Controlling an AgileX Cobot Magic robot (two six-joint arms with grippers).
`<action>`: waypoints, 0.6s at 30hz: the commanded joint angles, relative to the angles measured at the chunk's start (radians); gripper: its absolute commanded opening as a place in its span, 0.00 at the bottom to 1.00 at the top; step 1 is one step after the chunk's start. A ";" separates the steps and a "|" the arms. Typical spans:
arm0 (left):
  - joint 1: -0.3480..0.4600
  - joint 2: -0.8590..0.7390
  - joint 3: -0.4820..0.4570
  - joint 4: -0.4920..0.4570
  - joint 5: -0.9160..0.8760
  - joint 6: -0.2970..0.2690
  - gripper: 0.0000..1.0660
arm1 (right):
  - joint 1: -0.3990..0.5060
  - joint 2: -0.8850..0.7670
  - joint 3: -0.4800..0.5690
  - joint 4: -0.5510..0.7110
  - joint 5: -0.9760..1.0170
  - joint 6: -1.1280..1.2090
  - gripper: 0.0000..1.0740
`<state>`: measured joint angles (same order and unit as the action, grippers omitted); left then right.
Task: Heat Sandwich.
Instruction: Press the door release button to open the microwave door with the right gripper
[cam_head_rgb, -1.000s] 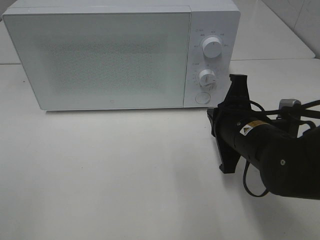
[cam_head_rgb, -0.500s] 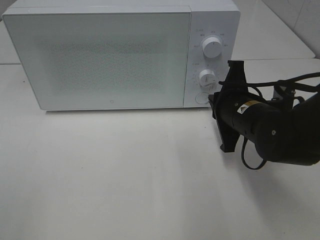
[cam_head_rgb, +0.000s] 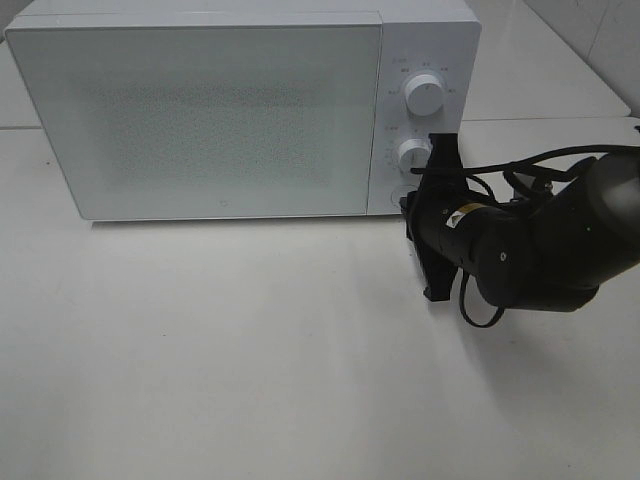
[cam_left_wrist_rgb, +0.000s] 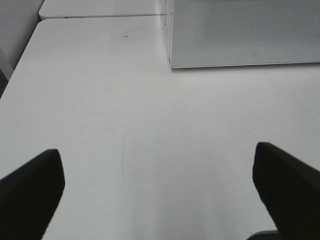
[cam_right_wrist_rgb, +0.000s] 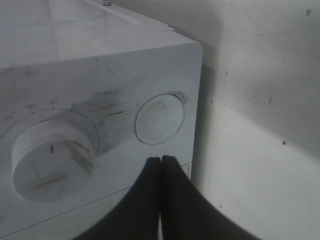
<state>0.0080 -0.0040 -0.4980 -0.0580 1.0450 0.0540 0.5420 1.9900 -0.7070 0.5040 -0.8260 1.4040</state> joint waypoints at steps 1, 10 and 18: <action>0.004 -0.019 0.003 -0.002 -0.009 0.000 0.91 | -0.009 0.016 -0.017 -0.010 -0.006 0.003 0.00; 0.004 -0.019 0.003 -0.002 -0.009 0.000 0.91 | -0.031 0.070 -0.072 -0.038 -0.004 0.005 0.00; 0.004 -0.019 0.003 -0.002 -0.009 0.000 0.91 | -0.066 0.095 -0.115 -0.046 -0.006 -0.011 0.00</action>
<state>0.0080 -0.0040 -0.4980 -0.0580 1.0450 0.0540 0.4870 2.0840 -0.8080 0.4700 -0.8300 1.4040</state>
